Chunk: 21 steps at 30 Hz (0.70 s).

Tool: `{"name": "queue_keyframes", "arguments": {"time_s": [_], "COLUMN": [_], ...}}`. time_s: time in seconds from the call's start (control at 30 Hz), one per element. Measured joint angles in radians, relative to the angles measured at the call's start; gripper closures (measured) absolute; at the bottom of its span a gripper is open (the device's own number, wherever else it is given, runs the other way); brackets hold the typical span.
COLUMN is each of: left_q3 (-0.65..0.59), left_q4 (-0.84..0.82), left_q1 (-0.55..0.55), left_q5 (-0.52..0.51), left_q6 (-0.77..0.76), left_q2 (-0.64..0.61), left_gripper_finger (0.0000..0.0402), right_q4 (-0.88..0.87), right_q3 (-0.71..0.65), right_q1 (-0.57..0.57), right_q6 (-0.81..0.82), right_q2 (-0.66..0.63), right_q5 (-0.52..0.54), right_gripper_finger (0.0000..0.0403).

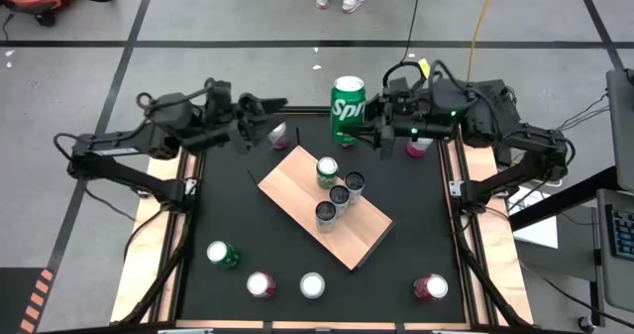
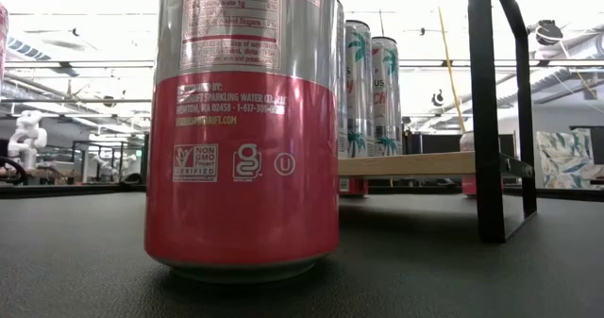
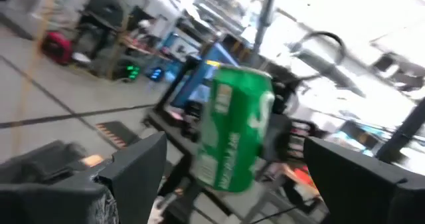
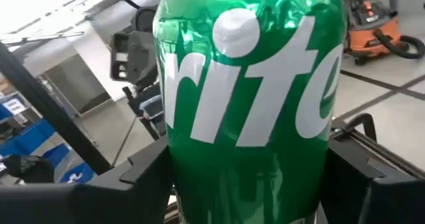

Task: Place canned beverage on shelf
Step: Put the top green soda can aligned with the other top green soda can

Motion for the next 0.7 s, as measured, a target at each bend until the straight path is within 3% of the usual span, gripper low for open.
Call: {"name": "queue_keyframes", "arguments": {"time_s": [0.23,0.5,0.7], "left_q3": [0.000,0.000,-0.001], "left_q4": [-0.127,-0.257,-0.224], "left_q1": [0.004,0.004,0.004], "left_q5": [0.004,0.109,0.115], "left_q6": [-0.045,-0.079,0.186], "left_q2": [-0.050,-0.049,-0.064], "left_gripper_finger": [0.0045,0.0045,0.0045], "right_q4": [-0.054,-0.012,0.025], "right_q3": [0.000,0.000,0.000], "right_q1": [0.088,0.169,0.181], "right_q6": [0.030,0.065,0.092], "right_q2": [0.050,0.144,0.197], "right_q5": [0.123,0.244,0.263], "right_gripper_finger": [0.0141,0.0141,0.0139]}}
